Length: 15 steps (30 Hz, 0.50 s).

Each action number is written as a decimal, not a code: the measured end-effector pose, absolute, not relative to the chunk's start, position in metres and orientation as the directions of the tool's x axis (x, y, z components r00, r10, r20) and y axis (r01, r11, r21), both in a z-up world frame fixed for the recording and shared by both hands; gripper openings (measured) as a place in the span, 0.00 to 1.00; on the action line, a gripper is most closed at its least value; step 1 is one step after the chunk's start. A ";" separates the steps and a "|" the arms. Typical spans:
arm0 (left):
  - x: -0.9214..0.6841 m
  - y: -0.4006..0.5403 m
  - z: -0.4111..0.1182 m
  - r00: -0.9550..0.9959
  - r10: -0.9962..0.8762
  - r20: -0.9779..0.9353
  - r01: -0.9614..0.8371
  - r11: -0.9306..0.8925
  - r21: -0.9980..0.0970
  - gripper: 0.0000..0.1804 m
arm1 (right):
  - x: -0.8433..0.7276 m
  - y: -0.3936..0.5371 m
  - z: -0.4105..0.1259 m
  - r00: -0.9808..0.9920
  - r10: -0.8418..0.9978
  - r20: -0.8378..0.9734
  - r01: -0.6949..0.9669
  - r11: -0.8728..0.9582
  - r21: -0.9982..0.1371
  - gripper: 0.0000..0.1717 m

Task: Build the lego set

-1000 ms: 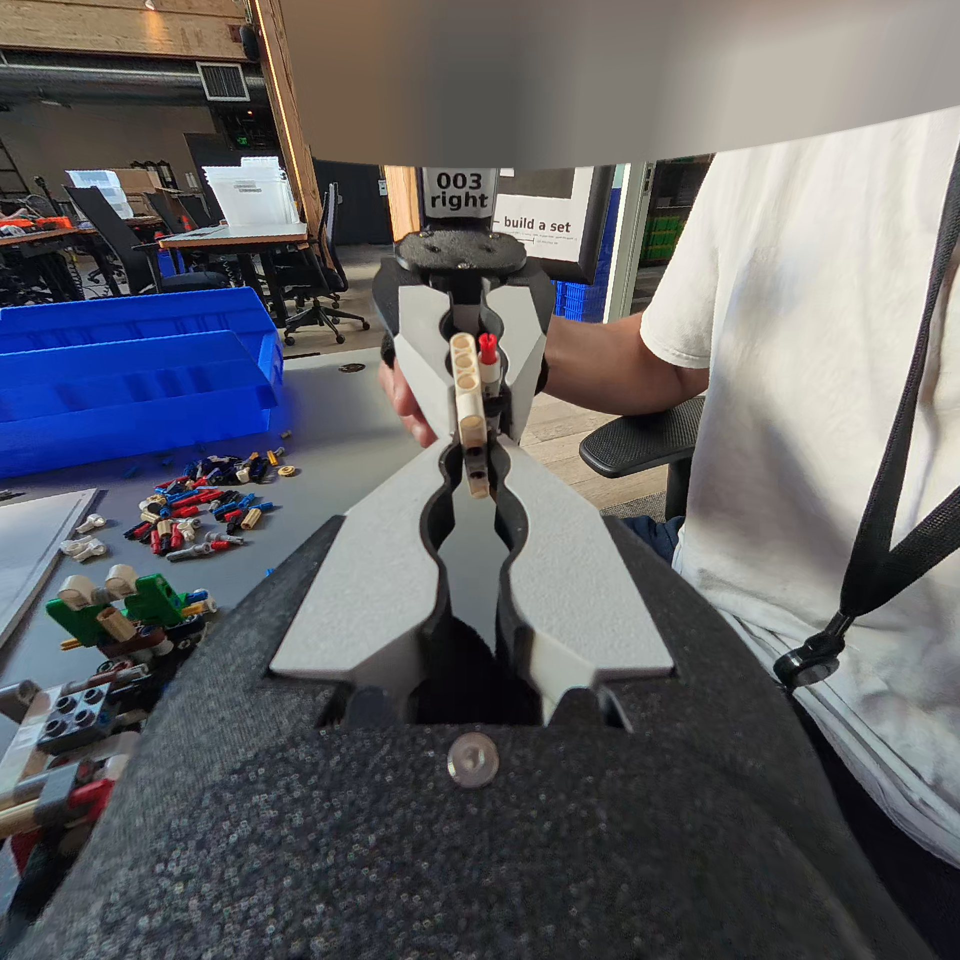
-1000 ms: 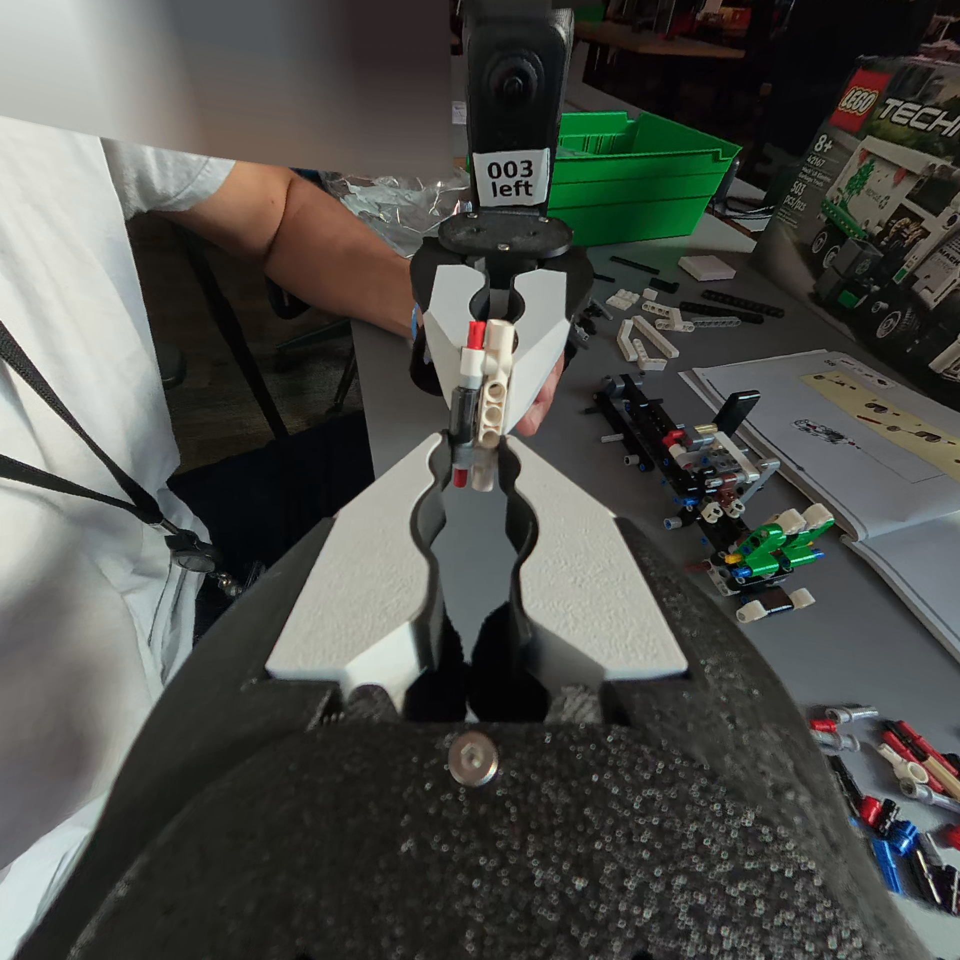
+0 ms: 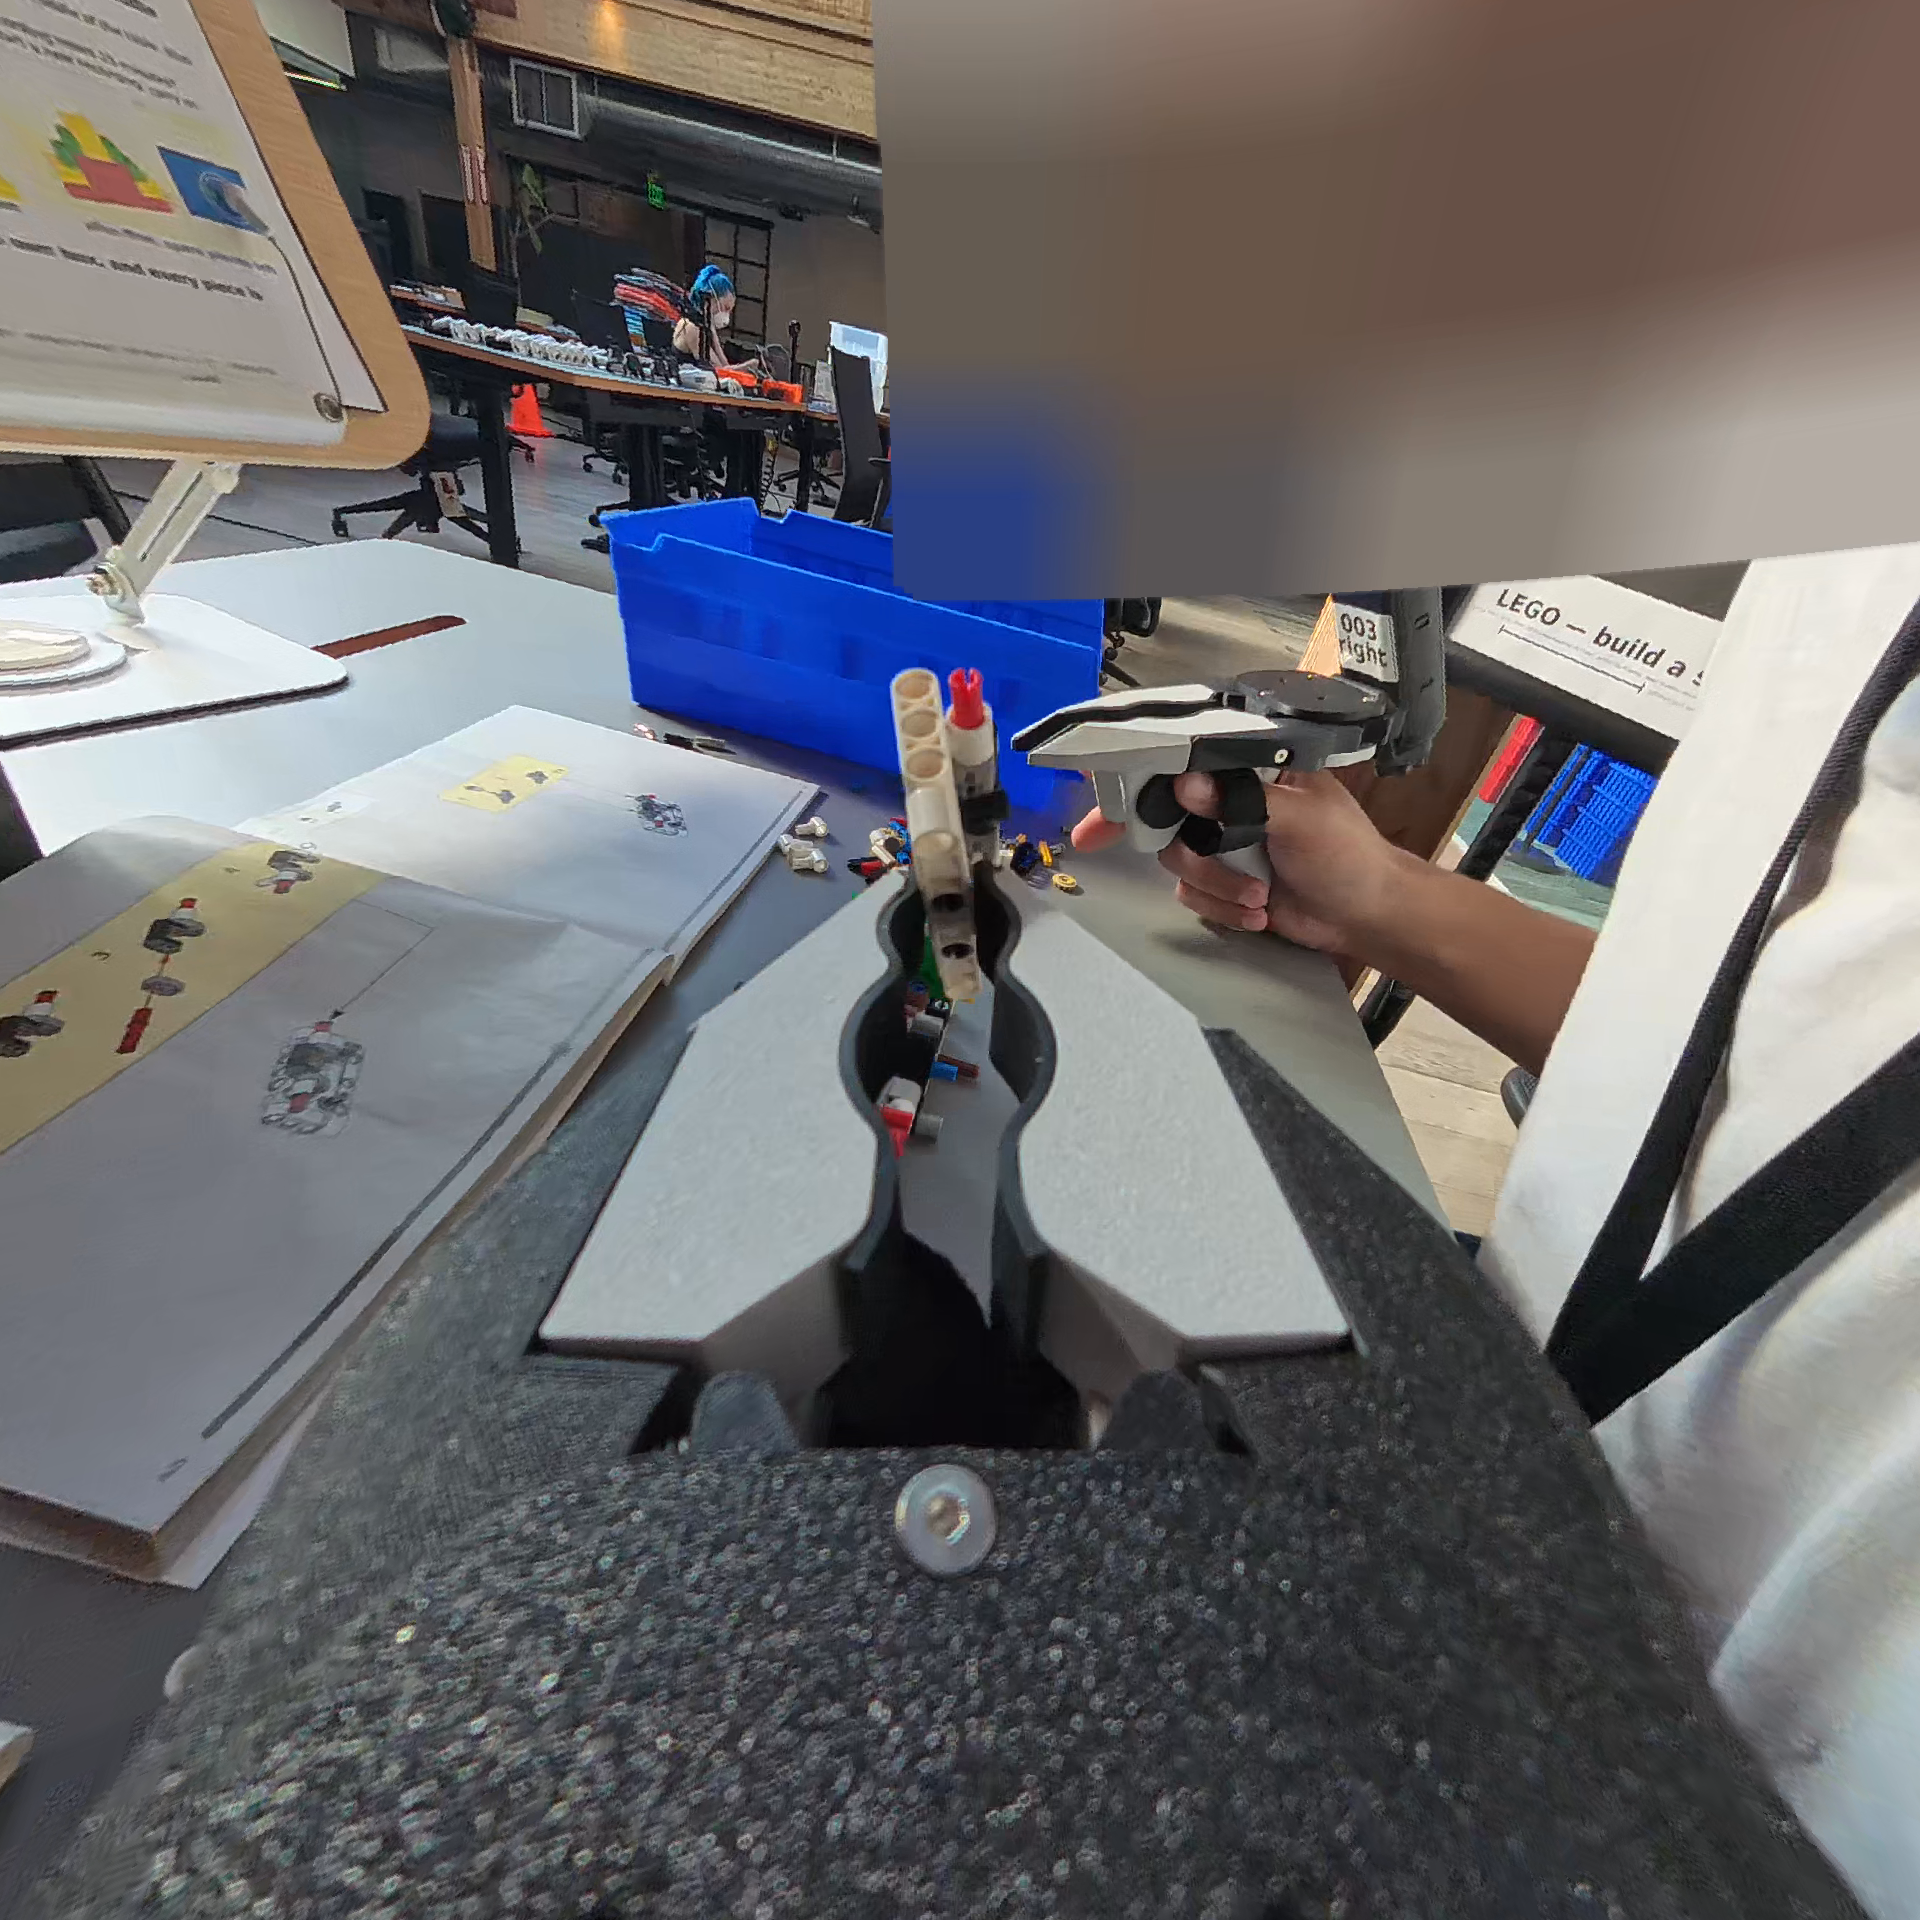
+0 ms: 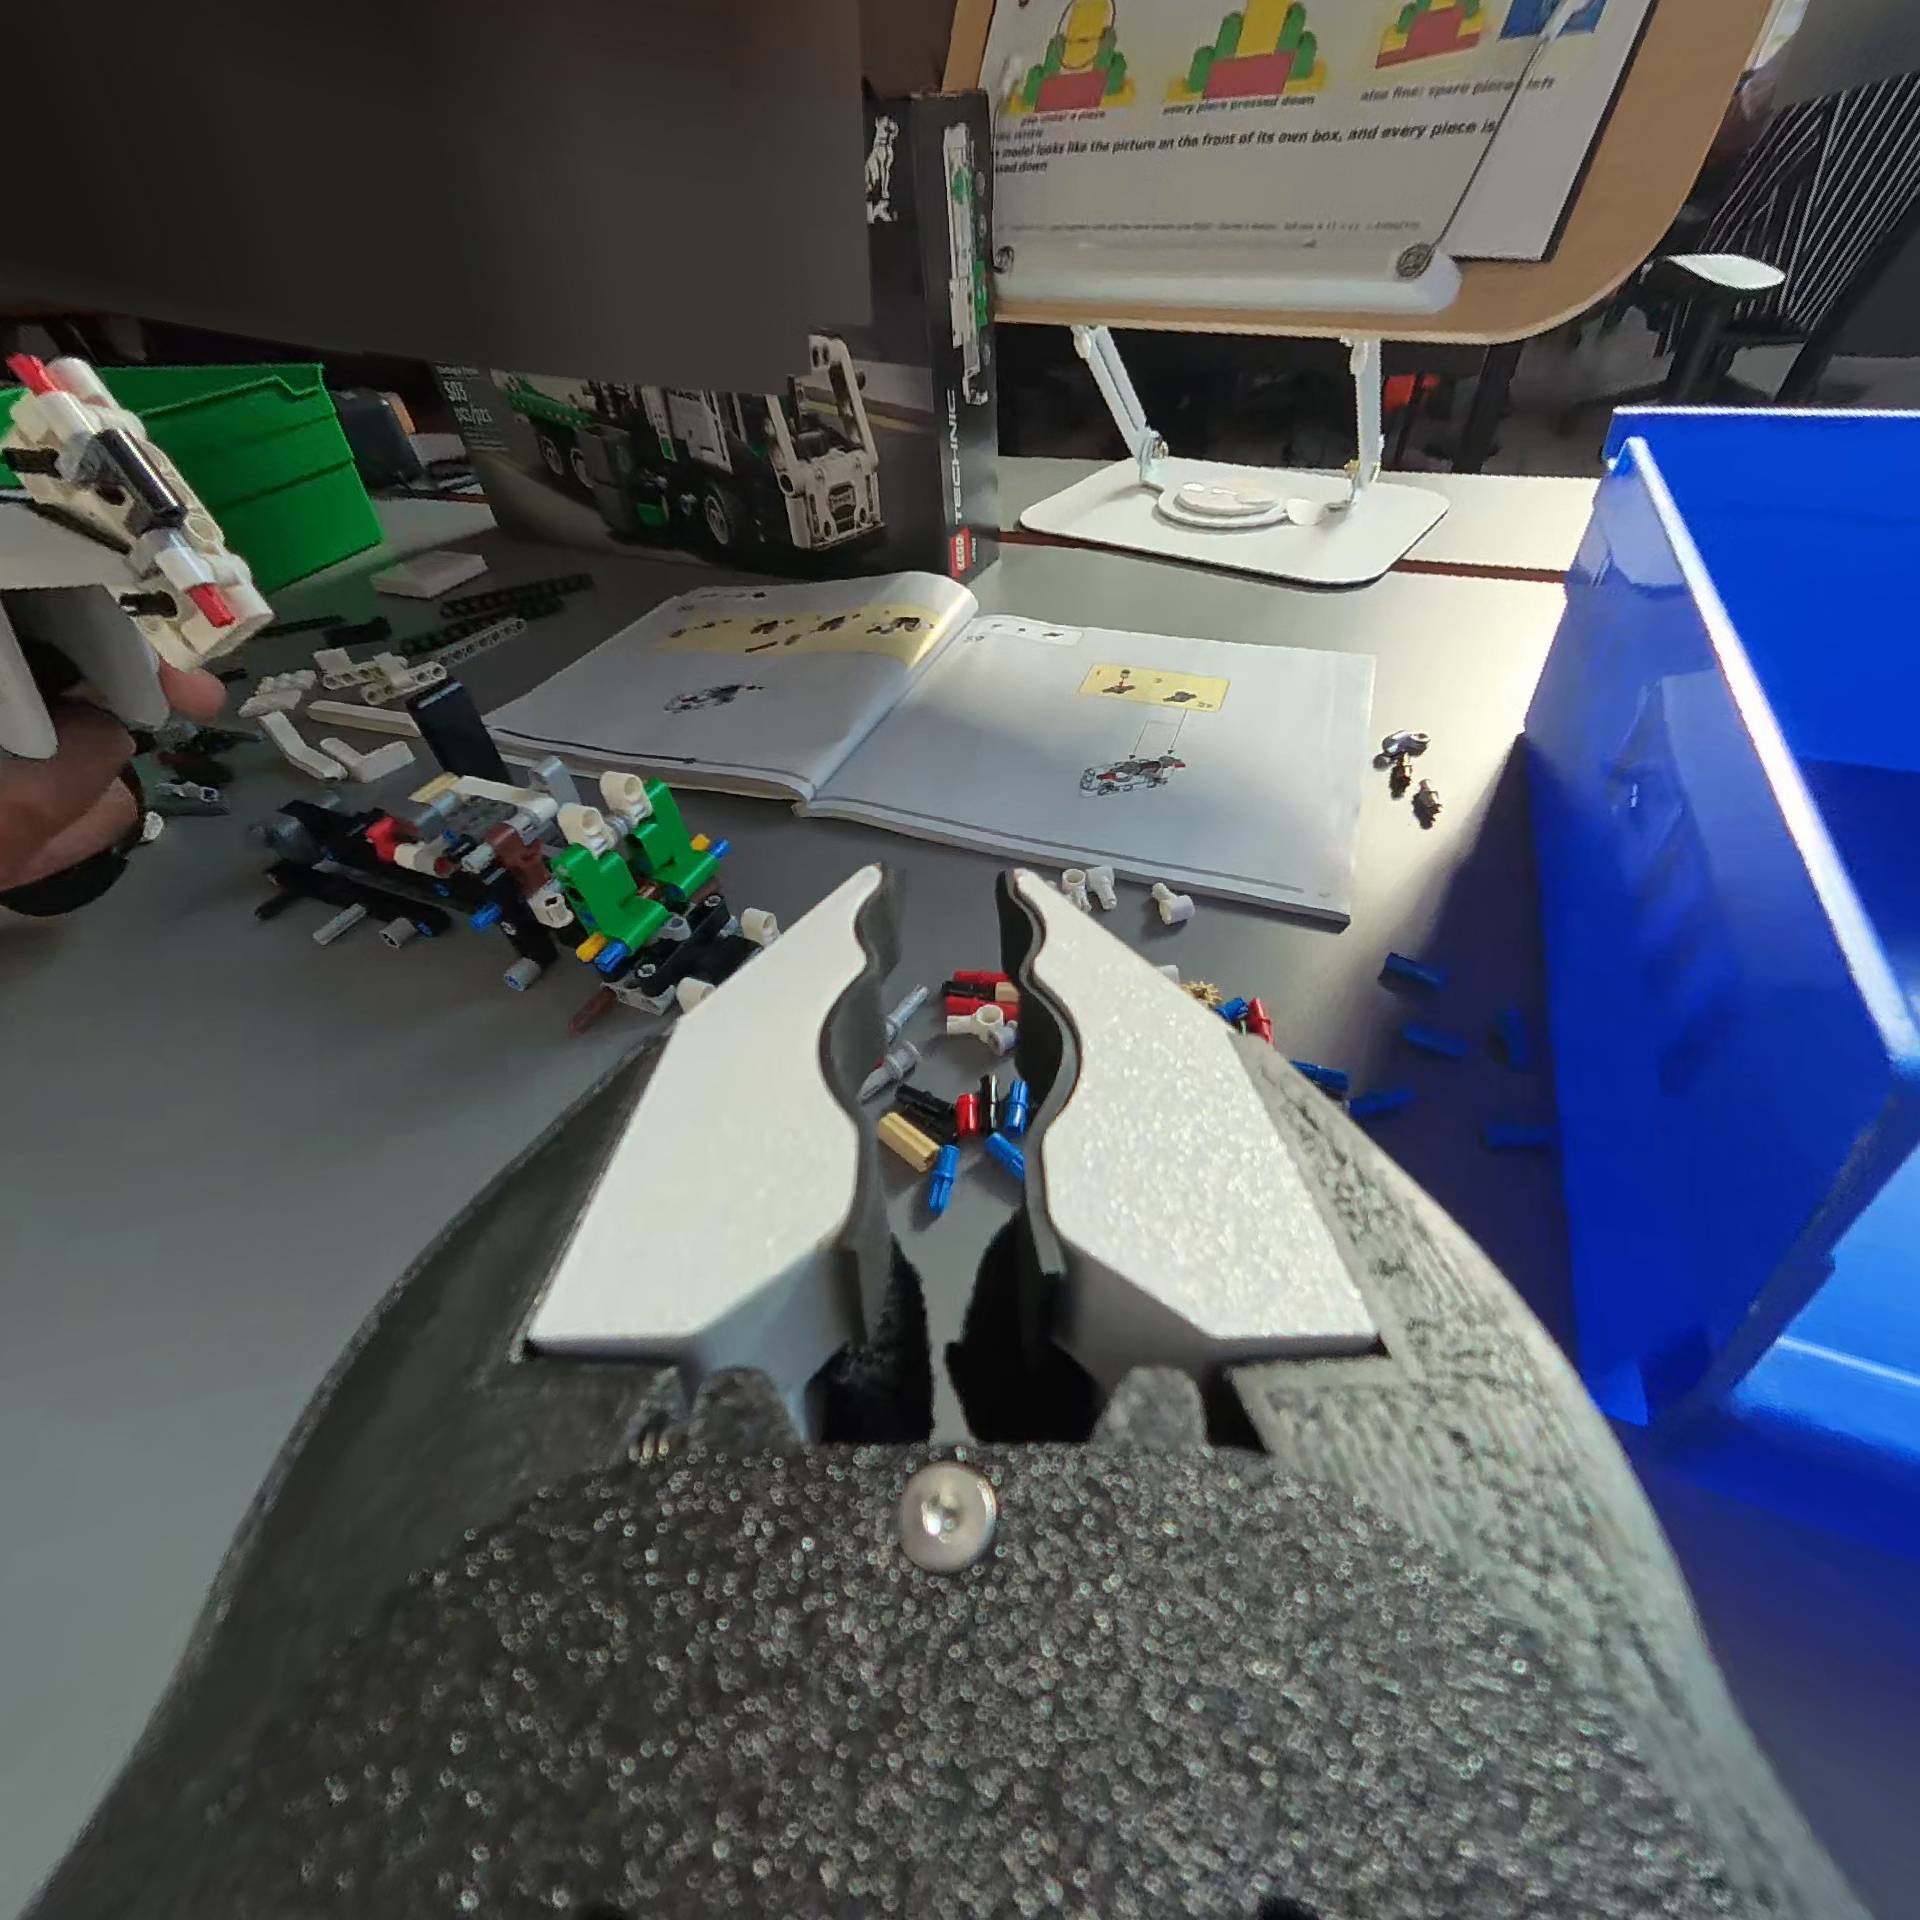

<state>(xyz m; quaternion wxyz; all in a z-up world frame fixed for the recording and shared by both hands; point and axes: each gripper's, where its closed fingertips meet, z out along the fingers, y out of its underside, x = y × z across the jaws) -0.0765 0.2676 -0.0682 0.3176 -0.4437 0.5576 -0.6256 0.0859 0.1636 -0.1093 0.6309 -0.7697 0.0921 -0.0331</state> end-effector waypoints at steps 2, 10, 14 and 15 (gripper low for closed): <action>-0.077 0.272 -0.068 -0.405 -0.887 0.222 -0.100 -0.198 -0.975 0.03 | 0.092 0.163 -0.106 0.977 -0.209 -0.030 -0.066 -0.171 -0.983 0.09; -0.074 0.261 -0.081 -0.423 -0.891 0.164 -0.136 -0.117 -0.984 0.04 | 0.081 0.161 -0.104 0.989 -0.121 -0.087 -0.105 -0.149 -0.983 0.07; -0.072 0.257 -0.089 -0.411 -0.911 0.049 -0.134 0.008 -0.991 0.03 | 0.078 0.164 -0.106 0.989 -0.073 -0.130 -0.140 -0.168 -0.976 0.07; -0.072 0.256 -0.089 -0.412 -0.910 0.040 -0.136 0.018 -0.991 0.03 | 0.078 0.163 -0.105 0.989 -0.074 -0.126 -0.137 -0.159 -0.978 0.07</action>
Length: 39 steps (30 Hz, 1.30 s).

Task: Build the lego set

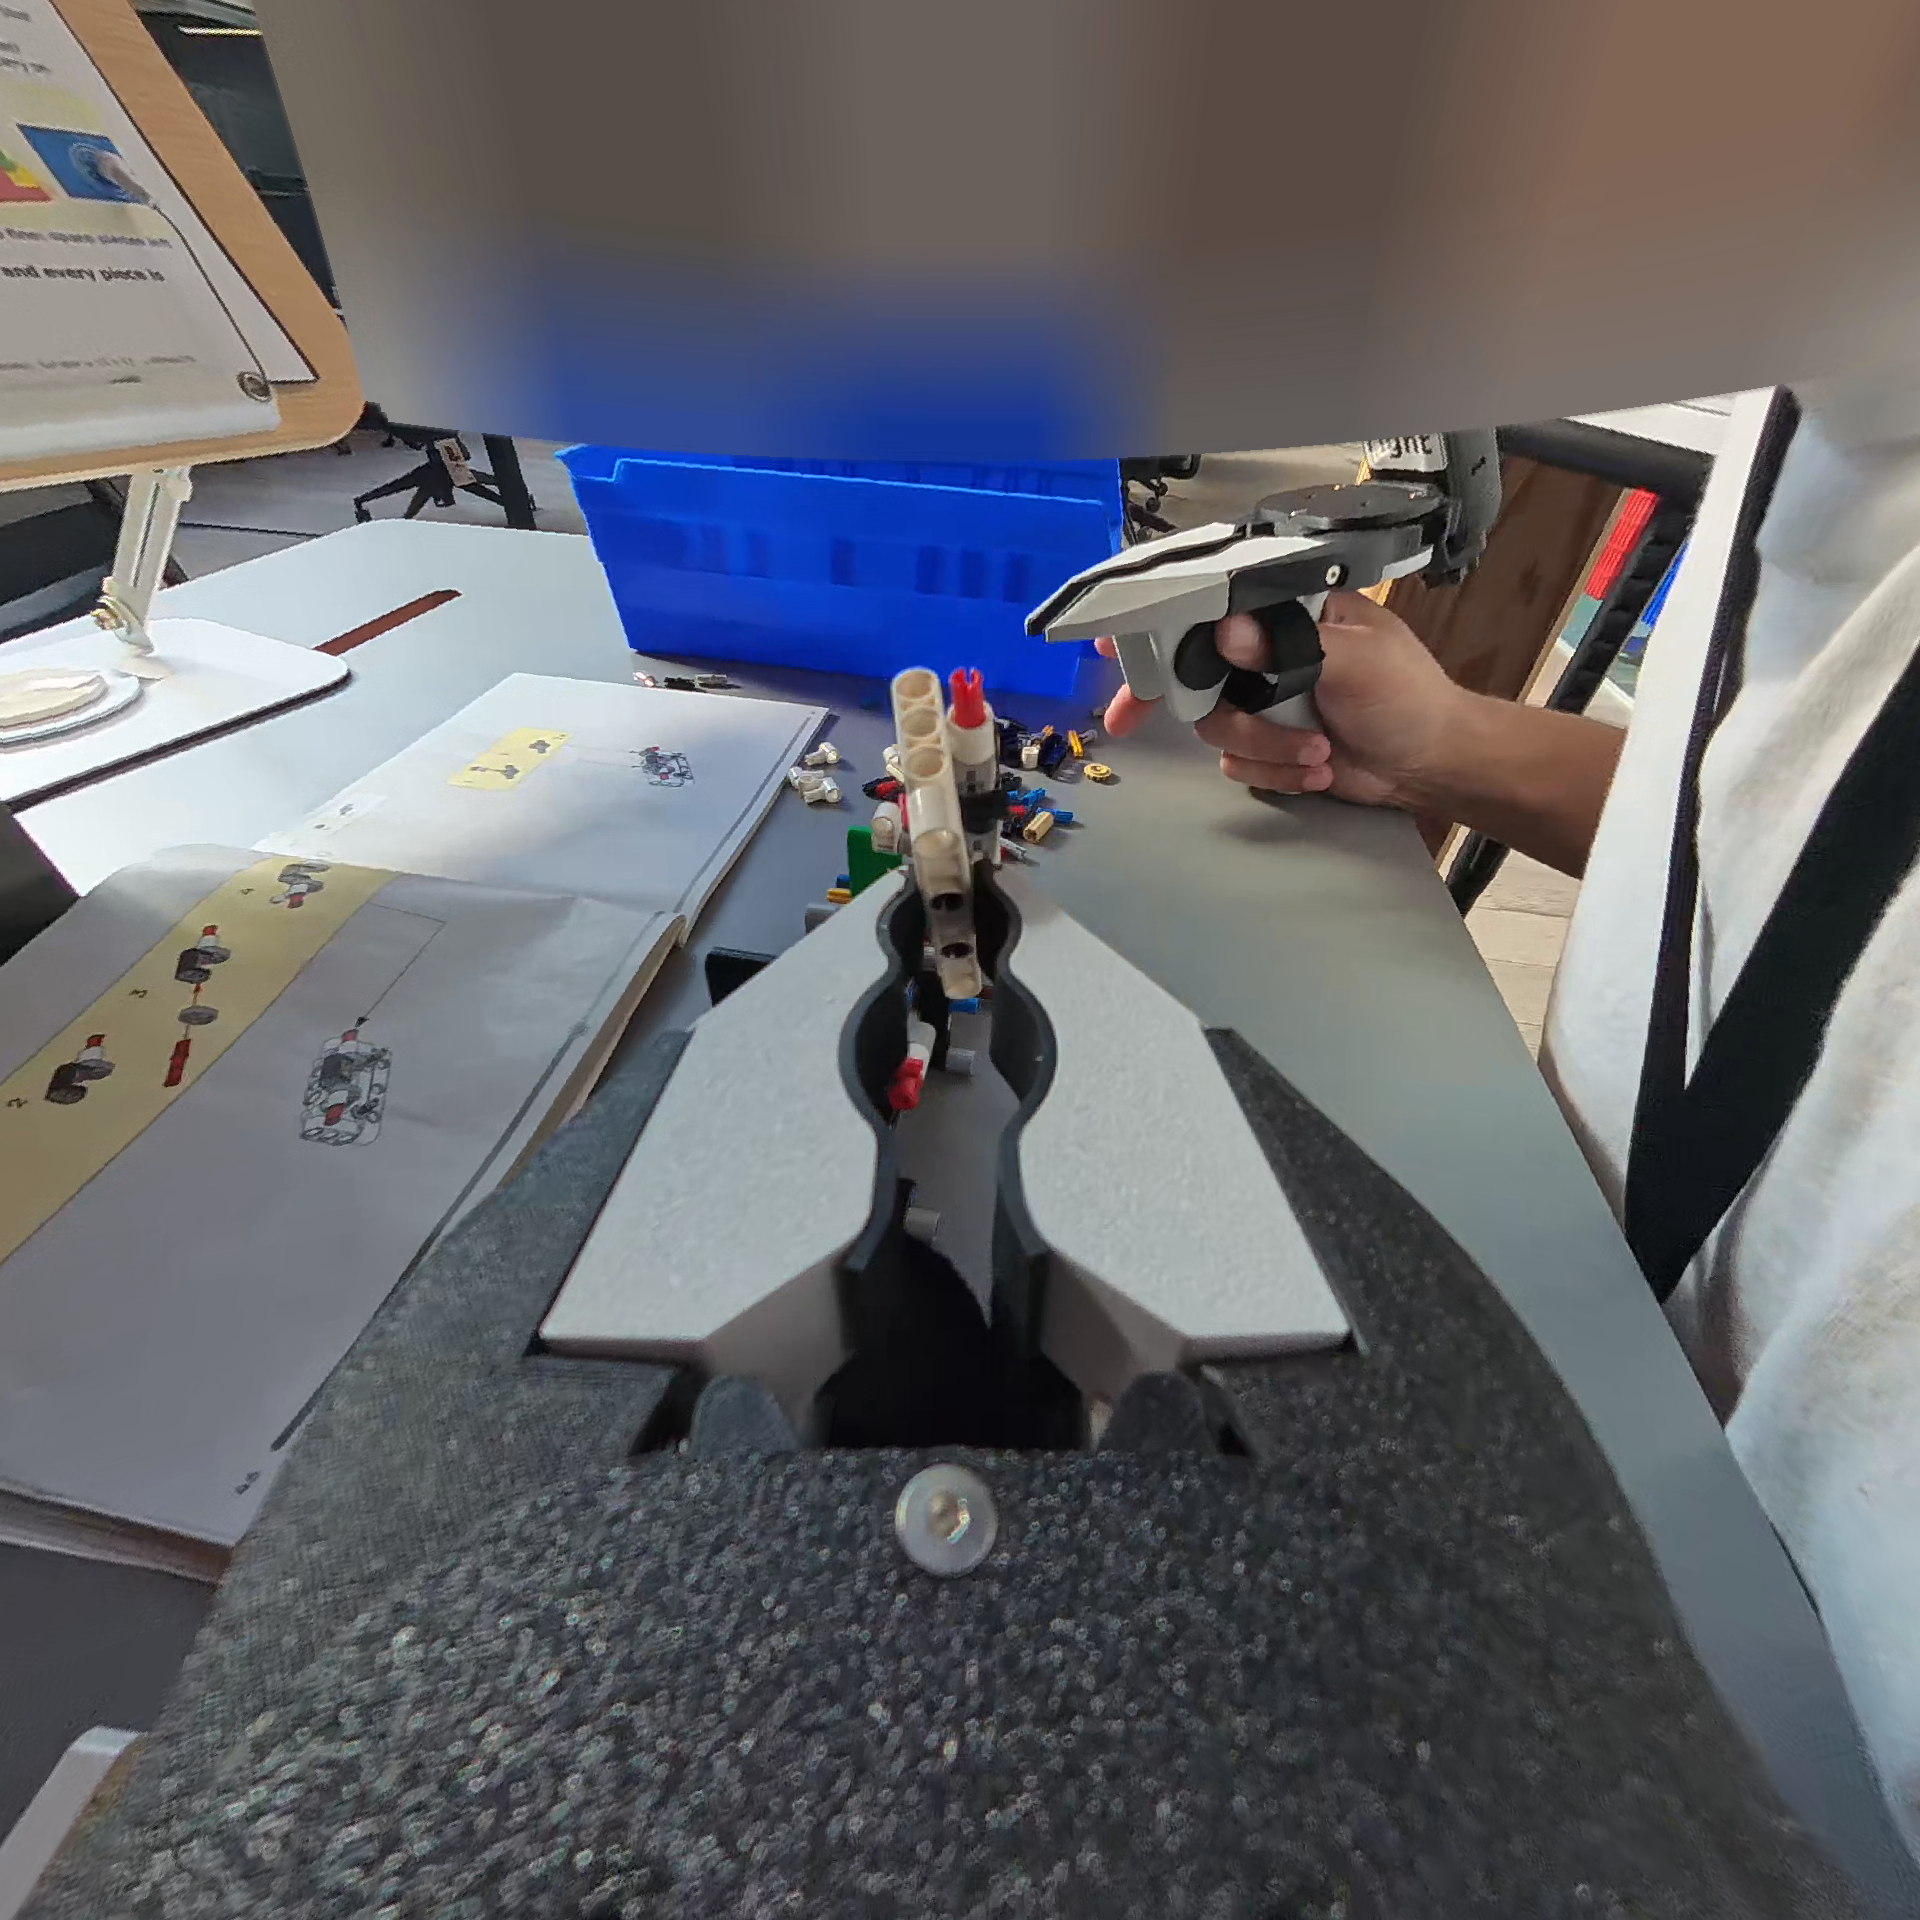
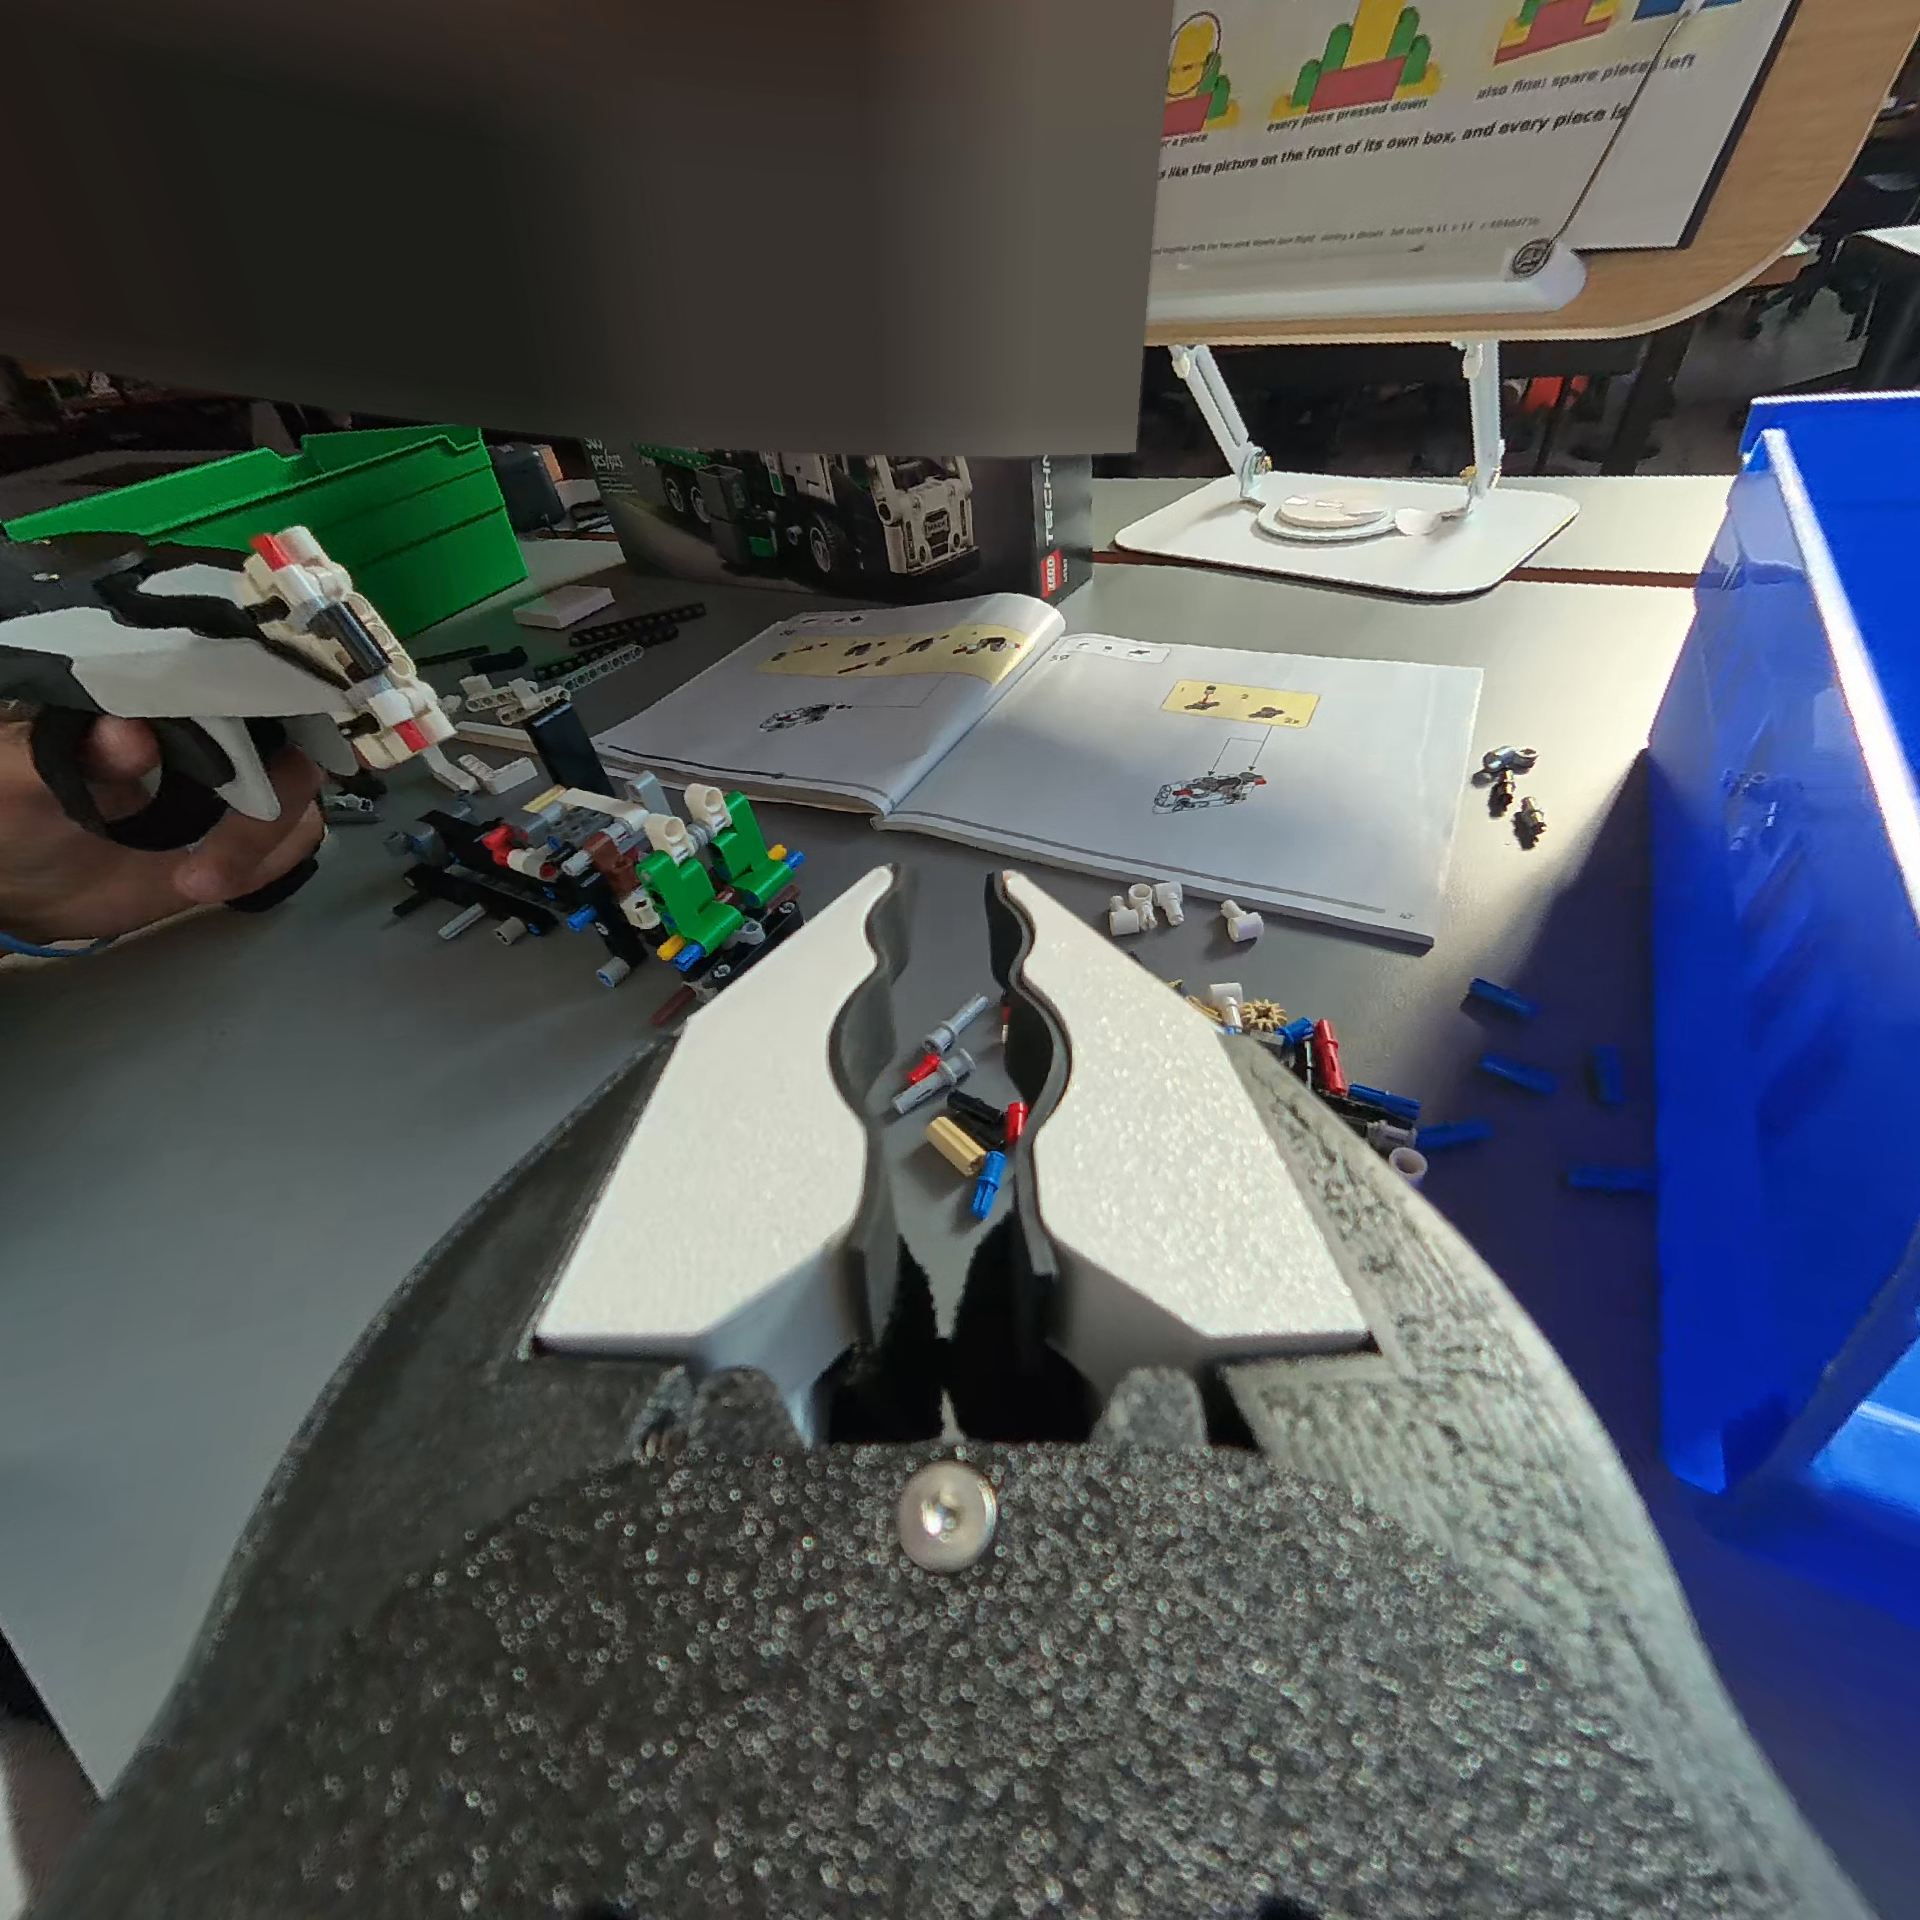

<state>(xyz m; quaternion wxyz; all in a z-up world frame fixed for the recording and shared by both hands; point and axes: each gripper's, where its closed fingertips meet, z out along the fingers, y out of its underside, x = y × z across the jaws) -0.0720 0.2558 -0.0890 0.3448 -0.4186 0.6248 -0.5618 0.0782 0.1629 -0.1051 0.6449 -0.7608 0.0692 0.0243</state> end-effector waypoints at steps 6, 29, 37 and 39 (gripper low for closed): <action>-0.072 0.250 -0.066 -0.402 -0.913 0.064 -0.083 -0.033 -0.996 0.03 | 0.071 0.168 -0.108 0.996 -0.062 -0.058 -0.069 -0.190 -0.979 0.07; -0.083 0.138 -0.047 -0.119 -0.853 -0.509 0.194 0.482 -0.854 0.03 | -0.102 0.147 -0.040 0.600 0.411 -0.686 -0.646 -0.257 -0.719 0.38; -0.084 0.139 -0.085 -0.169 -0.856 -0.489 0.015 0.494 -0.869 0.10 | -0.086 0.150 -0.064 0.855 0.166 -0.491 -0.456 -0.209 -0.865 0.35; -0.090 0.152 -0.113 -0.214 -0.858 -0.467 -0.117 0.497 -0.860 0.17 | -0.070 0.154 -0.081 0.900 0.061 -0.431 -0.405 -0.246 -0.880 0.35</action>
